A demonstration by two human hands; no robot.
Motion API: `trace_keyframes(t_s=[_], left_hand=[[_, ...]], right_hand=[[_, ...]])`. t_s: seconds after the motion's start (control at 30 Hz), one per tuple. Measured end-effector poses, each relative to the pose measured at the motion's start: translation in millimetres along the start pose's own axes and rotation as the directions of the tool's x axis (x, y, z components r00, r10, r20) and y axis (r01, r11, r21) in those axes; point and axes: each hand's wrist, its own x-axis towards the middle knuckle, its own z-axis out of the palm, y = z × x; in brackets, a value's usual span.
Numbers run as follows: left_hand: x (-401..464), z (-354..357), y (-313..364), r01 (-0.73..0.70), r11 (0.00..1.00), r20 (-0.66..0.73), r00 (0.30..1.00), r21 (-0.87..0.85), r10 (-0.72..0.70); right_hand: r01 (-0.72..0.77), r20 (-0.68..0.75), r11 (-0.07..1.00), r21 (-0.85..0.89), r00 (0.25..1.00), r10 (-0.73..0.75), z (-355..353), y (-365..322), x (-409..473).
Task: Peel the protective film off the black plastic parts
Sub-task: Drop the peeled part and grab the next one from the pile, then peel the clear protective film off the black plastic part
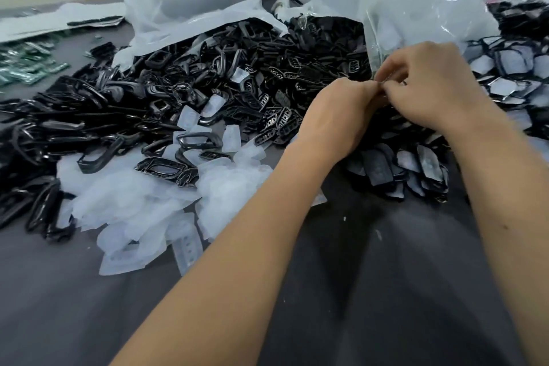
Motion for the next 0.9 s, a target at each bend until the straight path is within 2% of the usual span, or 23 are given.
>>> trace_keyframes(t_s=[0.13,0.2,0.27,0.33,0.4,0.47,0.57,0.73,0.8,0.83,0.87,0.9], left_hand=[[-16.7,-21.6,-13.6,0.037,0.993,-0.142,0.988,-0.116,-0.054],[-29.0,-35.5,-23.3,0.112,0.989,-0.178,0.976,-0.092,-0.127],[-43.8,-49.3,-34.8,0.216,0.976,-0.186,0.960,0.007,-0.211],[-62.4,-62.8,-51.1,0.303,0.951,-0.171,0.942,0.066,-0.288],[-80.8,-76.8,-71.8,0.406,0.903,-0.149,0.910,0.138,-0.386],[-98.2,-91.4,-90.4,0.476,0.847,-0.137,0.879,0.235,-0.456],[-116.2,-107.5,-108.2,0.533,0.780,-0.055,0.835,0.328,-0.548],[-125.0,-116.5,-123.0,0.574,0.800,-0.046,0.816,0.177,-0.576],[-125.5,-116.9,-124.2,0.564,0.812,-0.044,0.824,0.150,-0.565],[-125.7,-117.2,-124.4,0.557,0.820,-0.060,0.830,0.134,-0.554],[-126.2,-117.4,-125.1,0.554,0.824,-0.087,0.832,0.115,-0.547],[-127.1,-117.3,-126.8,0.552,0.827,-0.119,0.833,0.102,-0.541]], right_hand=[[0.025,-0.148,0.996,0.084,0.989,-0.013,8.6,-32.2,1.7],[0.095,-0.124,0.989,0.117,0.989,-0.081,20.9,-59.6,-0.5],[0.182,-0.024,0.974,0.133,0.983,-0.181,36.8,-85.7,-3.7],[0.248,0.137,0.960,0.132,0.954,-0.265,52.9,-105.5,-6.0],[0.290,0.318,0.954,0.072,0.900,-0.297,67.5,-117.7,-8.1],[0.302,0.403,0.953,0.033,0.868,-0.289,78.1,-123.8,-8.9],[0.265,0.375,0.962,0.058,0.888,-0.267,85.2,-129.9,-7.5],[0.226,0.274,0.968,0.111,0.929,-0.249,90.7,-137.4,-1.8],[0.163,0.191,0.959,0.230,0.959,-0.209,96.6,-140.1,-0.6],[0.116,0.162,0.929,0.350,0.970,-0.182,99.9,-143.2,-1.2],[0.043,0.167,0.862,0.505,0.975,-0.146,102.8,-147.2,-2.7],[-0.053,0.213,0.746,0.664,0.970,-0.121,104.9,-151.5,-4.9]])
